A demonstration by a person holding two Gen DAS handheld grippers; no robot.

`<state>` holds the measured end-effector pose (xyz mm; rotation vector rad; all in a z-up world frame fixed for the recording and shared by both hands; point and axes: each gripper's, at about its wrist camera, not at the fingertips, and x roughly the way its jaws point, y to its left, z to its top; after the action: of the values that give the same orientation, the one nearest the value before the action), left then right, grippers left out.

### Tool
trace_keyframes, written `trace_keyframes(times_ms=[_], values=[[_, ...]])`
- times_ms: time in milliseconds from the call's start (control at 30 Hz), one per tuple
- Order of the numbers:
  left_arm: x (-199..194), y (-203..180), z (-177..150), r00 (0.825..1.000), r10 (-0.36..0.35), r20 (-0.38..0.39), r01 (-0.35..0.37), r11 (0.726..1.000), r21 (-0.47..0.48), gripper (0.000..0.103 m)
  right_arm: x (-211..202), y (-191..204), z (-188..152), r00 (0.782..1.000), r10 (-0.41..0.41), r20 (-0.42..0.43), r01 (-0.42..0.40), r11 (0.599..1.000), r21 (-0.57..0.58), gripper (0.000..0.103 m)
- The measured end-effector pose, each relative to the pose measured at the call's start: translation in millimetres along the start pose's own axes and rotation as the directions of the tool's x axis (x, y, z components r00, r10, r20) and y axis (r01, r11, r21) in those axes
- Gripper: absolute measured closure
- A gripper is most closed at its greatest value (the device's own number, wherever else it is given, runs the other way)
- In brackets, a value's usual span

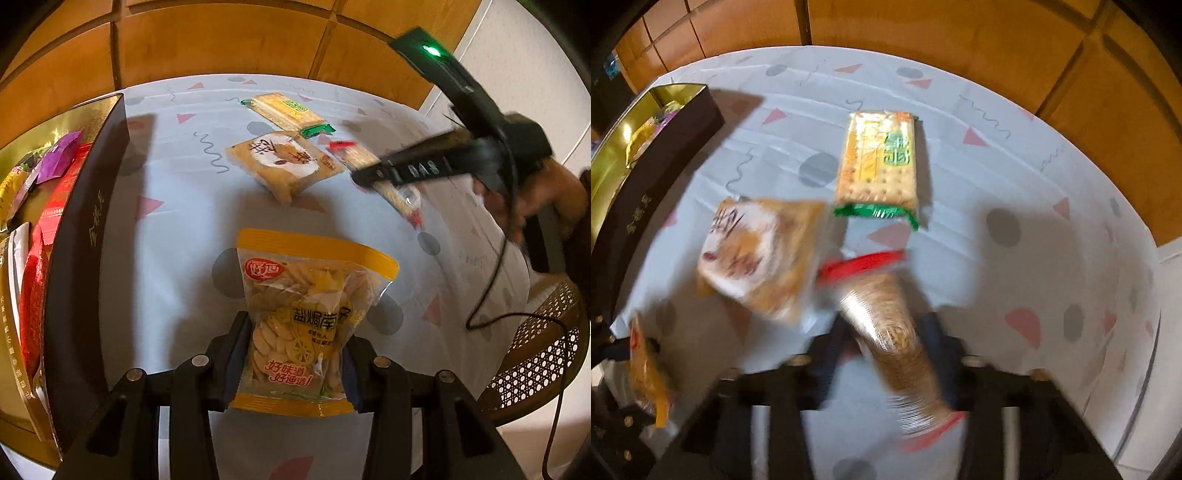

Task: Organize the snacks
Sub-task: 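Carry the cracker bag toward the tin with left while right grasps the red-capped grain bar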

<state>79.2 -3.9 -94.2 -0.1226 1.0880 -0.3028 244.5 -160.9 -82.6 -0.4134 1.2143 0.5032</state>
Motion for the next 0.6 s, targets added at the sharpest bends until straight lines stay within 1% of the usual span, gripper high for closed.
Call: trace_keyframes(times_ms=[33,100,167,200,233,267,367,533,600], values=[[0.0,0.3,-0.4,1.0,0.0,0.003,0.0,1.0,-0.002,0.058,-2.3,2.2,-5.1,1.0,0.002,-0.004,-0.002,1.0,0.007,0.073],[-0.6,0.5,-1.6,1.0,0.001,0.008,-0.001,1.0,-0.002,0.058,-5.9,7.6,-14.3,1.0,0.003,-0.011,-0.003,1.0,0.024,0.073],[-0.9,0.1,-2.3,1.0,0.004,0.011,-0.004,1.0,-0.002,0.058,-11.4,11.6,-30.8,0.999,0.02,-0.026,-0.018,0.996,0.09,0.073],[-1.3,-0.6,-2.8,1.0,0.007,0.013,-0.007,1.0,0.0,0.058,-13.9,14.5,-38.8,0.999,0.033,-0.034,-0.029,0.993,0.118,0.073],[-1.3,-2.0,-3.3,1.0,0.012,0.015,-0.012,1.0,0.004,0.058,-16.3,18.4,-45.4,0.999,0.041,-0.033,-0.036,0.991,0.132,0.07],[-1.5,-3.4,-3.6,1.0,0.018,0.019,-0.018,1.0,0.011,0.058,-18.9,25.5,-54.0,0.999,0.043,-0.03,-0.039,0.989,0.14,0.07],[-1.7,-6.6,-3.7,0.999,0.032,0.033,-0.033,0.999,0.019,0.058,-22.1,39.9,-66.4,1.0,-0.001,-0.002,0.001,0.993,0.117,0.069],[-7.8,-8.4,-4.5,0.998,0.05,0.039,-0.051,0.998,0.024,0.059,-21.8,38.6,-72.4,1.0,0.004,0.027,-0.008,0.993,0.122,0.069],[-12.2,-9.1,-6.3,0.998,0.039,0.045,-0.04,0.999,0.023,0.059,-22.9,38.3,-78.0,0.999,-0.003,0.045,-0.002,0.993,0.115,0.069]])
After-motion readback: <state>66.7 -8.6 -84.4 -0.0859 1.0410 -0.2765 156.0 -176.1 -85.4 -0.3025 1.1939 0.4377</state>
